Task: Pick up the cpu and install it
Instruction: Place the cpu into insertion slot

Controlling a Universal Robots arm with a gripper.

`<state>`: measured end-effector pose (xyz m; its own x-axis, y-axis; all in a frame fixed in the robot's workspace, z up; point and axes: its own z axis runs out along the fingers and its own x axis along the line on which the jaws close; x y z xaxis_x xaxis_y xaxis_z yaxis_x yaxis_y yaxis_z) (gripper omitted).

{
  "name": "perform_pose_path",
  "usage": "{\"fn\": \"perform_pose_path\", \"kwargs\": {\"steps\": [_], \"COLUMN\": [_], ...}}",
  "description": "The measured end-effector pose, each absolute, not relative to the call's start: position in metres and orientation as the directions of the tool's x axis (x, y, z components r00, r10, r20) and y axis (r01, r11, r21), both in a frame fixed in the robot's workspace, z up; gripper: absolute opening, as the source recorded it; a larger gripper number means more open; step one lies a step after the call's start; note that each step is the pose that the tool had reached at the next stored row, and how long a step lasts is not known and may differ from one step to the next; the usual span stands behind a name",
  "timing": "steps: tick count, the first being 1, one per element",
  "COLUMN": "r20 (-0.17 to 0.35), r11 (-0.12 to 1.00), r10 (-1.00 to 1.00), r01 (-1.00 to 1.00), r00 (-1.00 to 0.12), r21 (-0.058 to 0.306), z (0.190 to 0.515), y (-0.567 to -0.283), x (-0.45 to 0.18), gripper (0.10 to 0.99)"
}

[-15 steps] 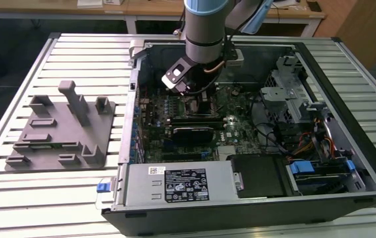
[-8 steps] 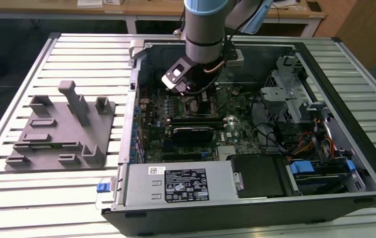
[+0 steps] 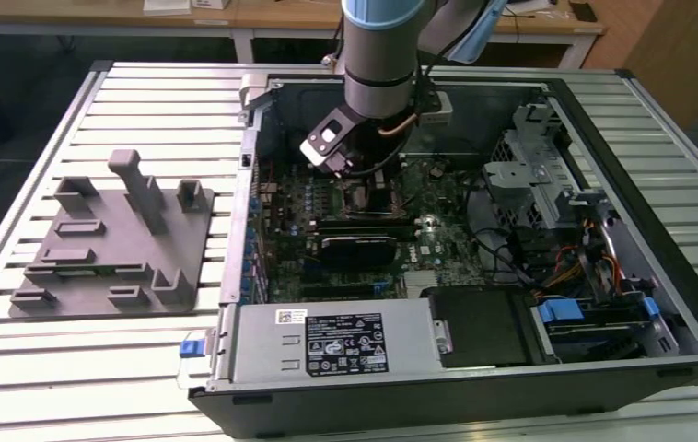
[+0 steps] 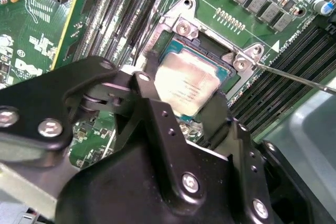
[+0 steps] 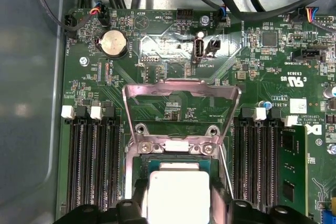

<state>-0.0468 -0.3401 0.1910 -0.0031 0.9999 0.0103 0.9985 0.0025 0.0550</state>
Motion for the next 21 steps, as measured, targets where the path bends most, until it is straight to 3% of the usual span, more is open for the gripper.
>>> {"fn": "perform_pose_path", "kwargs": {"steps": [1, 2, 21], "r20": [0.010, 0.010, 0.010], "r11": [0.002, 0.002, 0.002], "r10": [1.000, 1.000, 1.000], "r01": [0.998, 0.998, 0.998], "r00": [-0.003, -0.003, -0.003], "r21": [0.055, 0.055, 0.055], "z": [0.191, 0.191, 0.207], "y": [-0.340, -0.340, -0.340], "x": [-0.047, -0.047, -0.047], "gripper": [0.553, 0.616, 0.616]}}
